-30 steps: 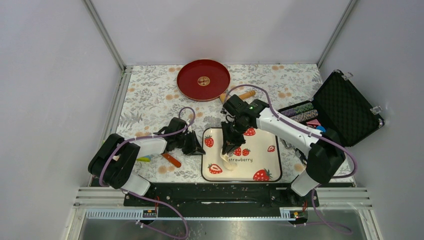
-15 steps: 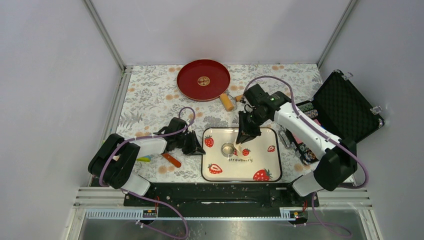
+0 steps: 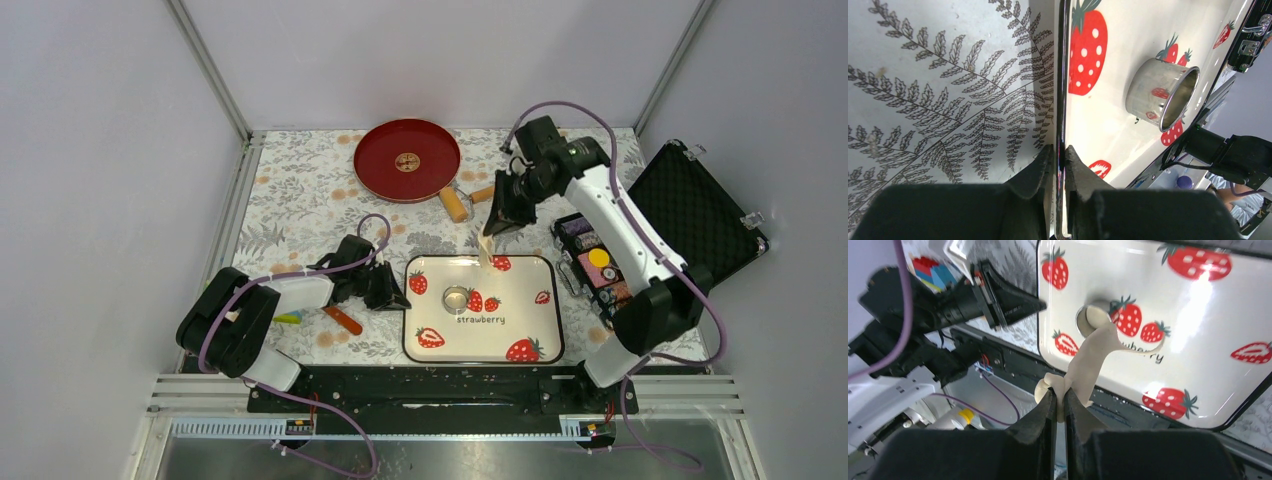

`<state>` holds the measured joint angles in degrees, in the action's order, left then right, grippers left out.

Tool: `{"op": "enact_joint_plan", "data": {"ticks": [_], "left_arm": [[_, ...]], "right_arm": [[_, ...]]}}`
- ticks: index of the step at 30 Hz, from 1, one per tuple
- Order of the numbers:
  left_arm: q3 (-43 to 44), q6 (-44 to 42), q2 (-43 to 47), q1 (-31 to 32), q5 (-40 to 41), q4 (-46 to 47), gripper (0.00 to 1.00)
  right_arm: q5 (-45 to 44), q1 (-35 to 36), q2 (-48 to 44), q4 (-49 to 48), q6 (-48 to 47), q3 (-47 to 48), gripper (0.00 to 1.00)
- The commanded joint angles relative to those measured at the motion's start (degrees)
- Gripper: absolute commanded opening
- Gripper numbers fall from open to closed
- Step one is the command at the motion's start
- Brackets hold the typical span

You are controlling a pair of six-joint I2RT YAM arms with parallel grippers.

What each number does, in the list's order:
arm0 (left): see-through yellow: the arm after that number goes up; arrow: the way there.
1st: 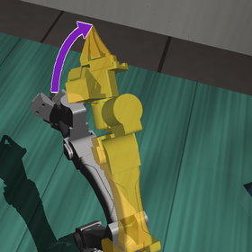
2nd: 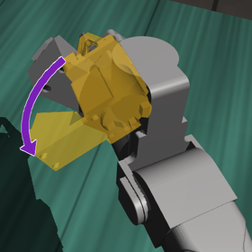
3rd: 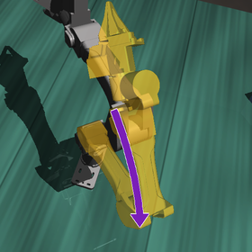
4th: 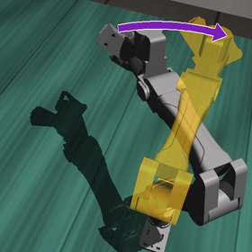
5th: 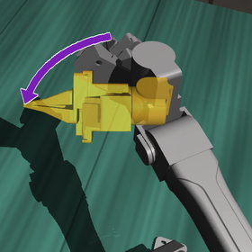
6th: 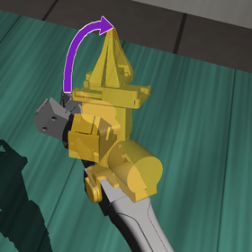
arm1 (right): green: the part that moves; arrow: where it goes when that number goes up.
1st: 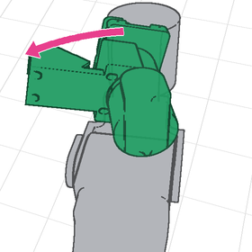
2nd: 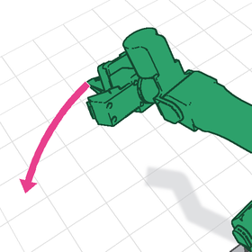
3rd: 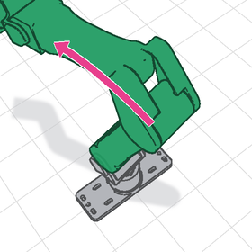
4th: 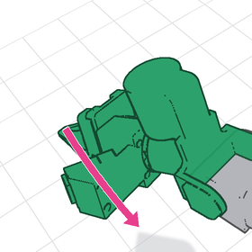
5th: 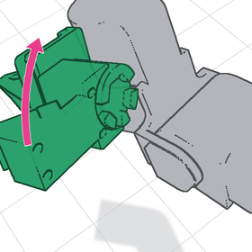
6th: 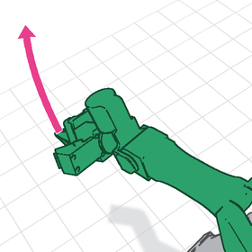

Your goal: Roll out the dumpling wrappers from the dough

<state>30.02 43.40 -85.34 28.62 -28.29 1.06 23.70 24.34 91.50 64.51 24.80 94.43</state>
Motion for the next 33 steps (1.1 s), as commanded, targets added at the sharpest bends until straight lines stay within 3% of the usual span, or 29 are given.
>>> {"op": "enact_joint_plan", "data": {"ticks": [1,16,22,29,33], "left_arm": [[-0.14,-1.12,-1.8,0.67,4.0,-2.62,0.0],[-0.28,-0.99,-1.59,0.73,4.24,-2.55,0.0],[-0.25,-1.03,-1.61,0.73,4.17,-2.55,0.0],[-0.27,-1.08,-1.6,0.69,4.26,-2.55,0.0],[-0.31,-0.95,-1.5,0.71,4.22,-2.37,0.0]], "right_arm": [[2.33,-3.24,5.14,3.01,-2.75,8.37,0.05],[-0.42,-10.94,29.24,8.25,-5.03,34.81,0.06],[-6.94,-11.92,37.29,8.05,-6.43,38.08,0.08],[-16.39,-12.56,42.89,8.02,-9.51,35.3,0.11],[-22.94,-12.64,43.65,8.08,-10.4,32.74,0.21]]}}
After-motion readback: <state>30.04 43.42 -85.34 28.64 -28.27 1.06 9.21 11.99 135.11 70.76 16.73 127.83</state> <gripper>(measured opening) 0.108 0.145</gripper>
